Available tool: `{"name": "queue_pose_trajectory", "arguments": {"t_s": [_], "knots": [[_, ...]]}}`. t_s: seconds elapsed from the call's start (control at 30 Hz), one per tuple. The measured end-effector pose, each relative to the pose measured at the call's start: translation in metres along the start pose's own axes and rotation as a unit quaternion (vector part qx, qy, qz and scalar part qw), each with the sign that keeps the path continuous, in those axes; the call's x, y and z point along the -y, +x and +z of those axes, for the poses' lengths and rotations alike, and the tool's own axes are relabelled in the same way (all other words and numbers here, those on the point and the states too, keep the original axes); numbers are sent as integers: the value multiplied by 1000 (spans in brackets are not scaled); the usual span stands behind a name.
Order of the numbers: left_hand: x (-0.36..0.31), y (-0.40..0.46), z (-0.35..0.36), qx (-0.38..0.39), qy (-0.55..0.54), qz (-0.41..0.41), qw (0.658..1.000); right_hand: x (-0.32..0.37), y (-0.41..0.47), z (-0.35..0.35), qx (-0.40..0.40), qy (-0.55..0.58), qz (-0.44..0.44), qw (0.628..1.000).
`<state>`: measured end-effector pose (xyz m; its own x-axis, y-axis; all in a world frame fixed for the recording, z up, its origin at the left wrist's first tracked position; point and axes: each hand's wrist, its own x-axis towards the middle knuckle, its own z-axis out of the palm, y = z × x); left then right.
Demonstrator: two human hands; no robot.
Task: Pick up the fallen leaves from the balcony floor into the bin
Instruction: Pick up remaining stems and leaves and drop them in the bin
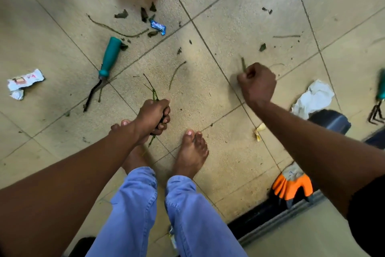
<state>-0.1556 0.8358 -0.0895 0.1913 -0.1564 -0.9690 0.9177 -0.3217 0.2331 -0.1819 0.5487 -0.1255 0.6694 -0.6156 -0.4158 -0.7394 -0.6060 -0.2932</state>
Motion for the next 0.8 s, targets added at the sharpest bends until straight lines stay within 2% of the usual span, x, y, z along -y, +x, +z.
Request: {"name": "queue_pose_trajectory", "arguments": {"t_s": [0.2,0.4,0.57,0.8], "knots": [[-10,-2,-15,-14,-32,9,999,85,-7,32,31,62,-190,979],[-10,2,-39,-22,-78,22,996,165,8,77,56,-44,-356,932],[-4,7,-61,-30,-113,25,993,211,10,111,79,-72,-429,897],[1,9,-81,-50,-174,28,983,236,6,132,78,-134,-455,877]]}}
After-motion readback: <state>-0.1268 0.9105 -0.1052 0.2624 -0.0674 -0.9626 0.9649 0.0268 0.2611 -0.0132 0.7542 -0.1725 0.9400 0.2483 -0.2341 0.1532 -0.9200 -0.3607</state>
